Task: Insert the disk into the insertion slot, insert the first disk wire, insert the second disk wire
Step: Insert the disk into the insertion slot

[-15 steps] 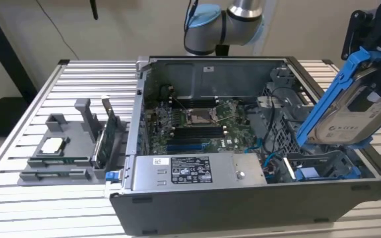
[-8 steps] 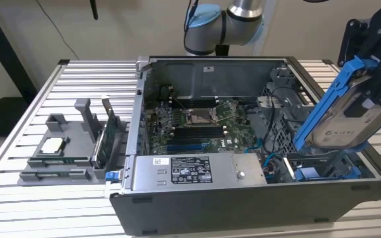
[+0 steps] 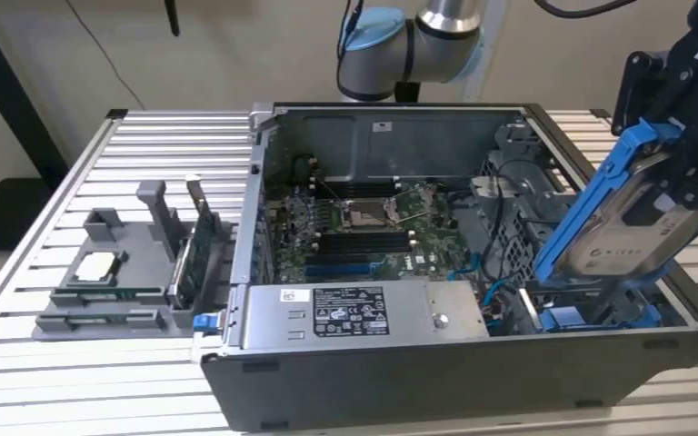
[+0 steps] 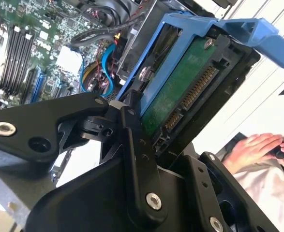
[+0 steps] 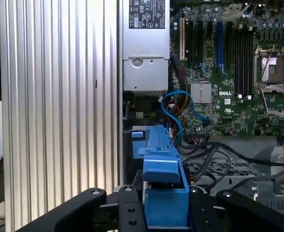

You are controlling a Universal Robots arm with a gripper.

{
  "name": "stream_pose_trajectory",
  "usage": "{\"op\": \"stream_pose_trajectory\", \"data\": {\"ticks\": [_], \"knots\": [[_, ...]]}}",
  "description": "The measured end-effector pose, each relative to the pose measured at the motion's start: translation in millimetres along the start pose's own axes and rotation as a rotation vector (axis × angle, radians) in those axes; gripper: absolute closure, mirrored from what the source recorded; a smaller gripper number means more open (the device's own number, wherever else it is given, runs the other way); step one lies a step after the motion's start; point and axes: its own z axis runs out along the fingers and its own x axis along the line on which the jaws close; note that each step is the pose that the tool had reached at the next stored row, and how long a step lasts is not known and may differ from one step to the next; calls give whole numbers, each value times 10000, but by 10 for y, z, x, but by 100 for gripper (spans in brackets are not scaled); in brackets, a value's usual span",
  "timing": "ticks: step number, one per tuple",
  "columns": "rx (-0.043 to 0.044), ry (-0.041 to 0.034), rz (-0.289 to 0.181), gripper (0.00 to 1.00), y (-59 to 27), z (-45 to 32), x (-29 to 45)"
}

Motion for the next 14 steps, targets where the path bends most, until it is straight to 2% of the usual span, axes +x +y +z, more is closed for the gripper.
{"op": "stream_pose_trajectory", "data": {"ticks": [11, 14], "knots": [[0, -1, -1, 67, -44, 109, -1], [0, -1, 1, 67, -53, 159, -1]]}}
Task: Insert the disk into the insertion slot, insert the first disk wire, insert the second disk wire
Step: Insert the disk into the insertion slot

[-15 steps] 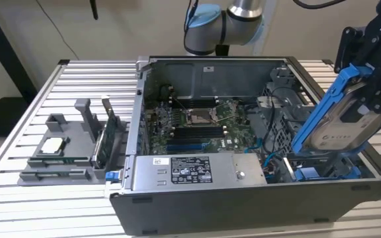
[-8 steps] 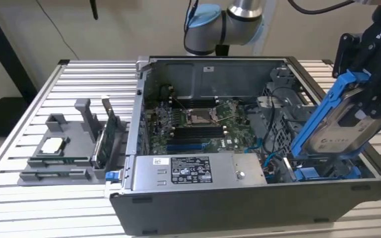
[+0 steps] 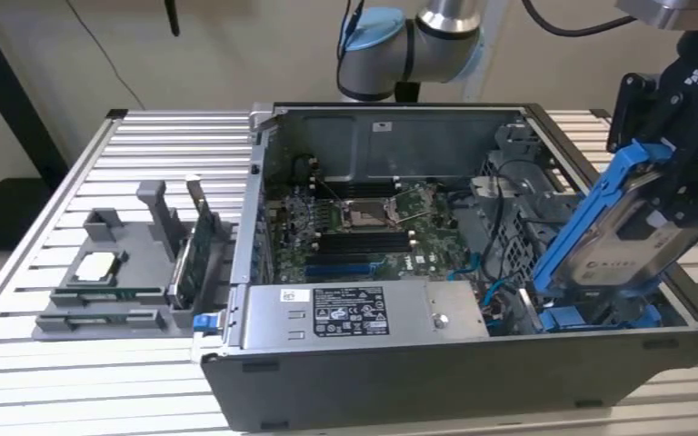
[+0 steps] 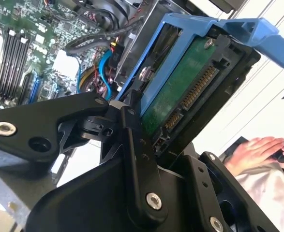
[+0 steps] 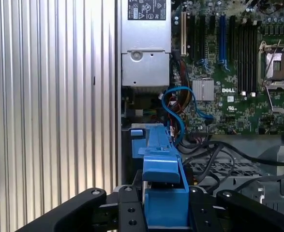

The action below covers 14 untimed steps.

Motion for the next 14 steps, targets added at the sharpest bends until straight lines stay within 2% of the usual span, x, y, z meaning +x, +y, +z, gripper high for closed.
{"op": "stream_pose_trajectory", "data": {"ticks": [14], "knots": [[-1, -48, -3, 67, -65, 182, -12]]}}
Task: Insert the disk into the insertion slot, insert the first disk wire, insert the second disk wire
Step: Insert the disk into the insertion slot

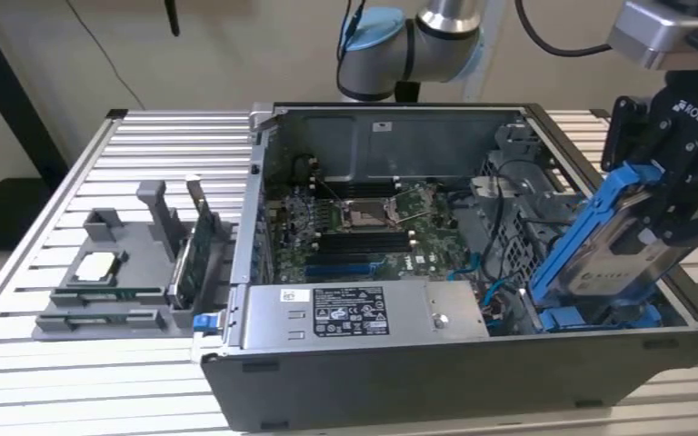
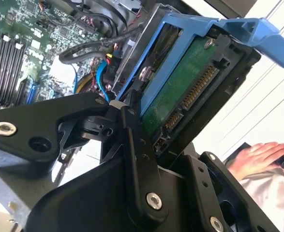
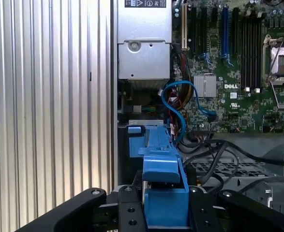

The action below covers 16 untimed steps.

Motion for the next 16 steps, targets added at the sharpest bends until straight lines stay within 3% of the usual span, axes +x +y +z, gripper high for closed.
{"op": "stream_pose_trajectory", "data": {"ticks": [7, 16], "knots": [[-2, -105, -6, 67, -18, 64, -25], [-3, -108, -5, 67, -50, 200, -28]]}}
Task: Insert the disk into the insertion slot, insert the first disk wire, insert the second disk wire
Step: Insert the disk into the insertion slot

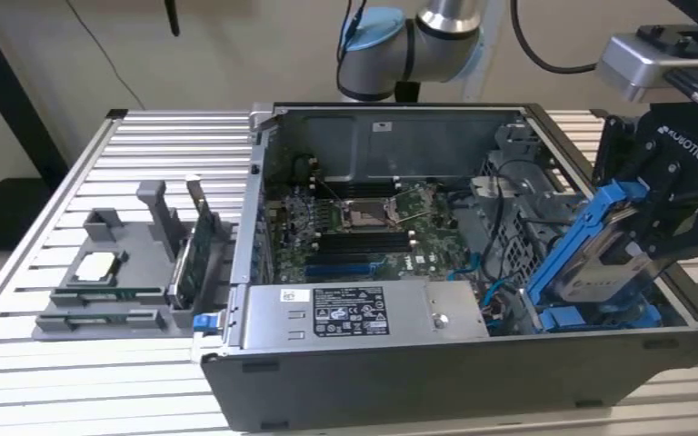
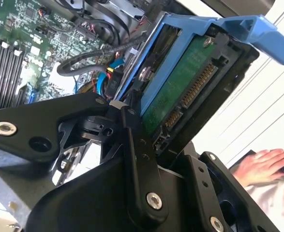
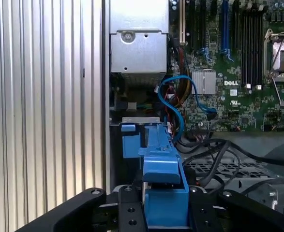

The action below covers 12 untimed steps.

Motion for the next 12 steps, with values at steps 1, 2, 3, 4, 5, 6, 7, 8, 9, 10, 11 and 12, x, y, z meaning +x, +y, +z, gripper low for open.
{"op": "stream_pose_trajectory", "data": {"ticks": [1, 2, 3, 4, 5, 6, 7, 8, 9, 10, 11, 12], "knots": [[0, 0, 0, 67, 0, 18, 0], [0, -1, 0, 67, -1, 36, 0], [0, 0, 0, 67, -2, 53, 0], [0, 0, 0, 67, -3, 72, 1], [0, 0, 0, 67, -4, 91, 1], [0, -1, 0, 67, -4, 106, 1], [0, -1, 1, 67, -4, 111, 1], [1, -1, 0, 67, -4, 112, 1], [1, 1, 0, 67, -4, 111, 1], [2, 2, 1, 67, -4, 111, 1], [1, 1, -1, 66, -5, 111, 1], [-5, 0, 0, 66, -4, 105, 1]]}}
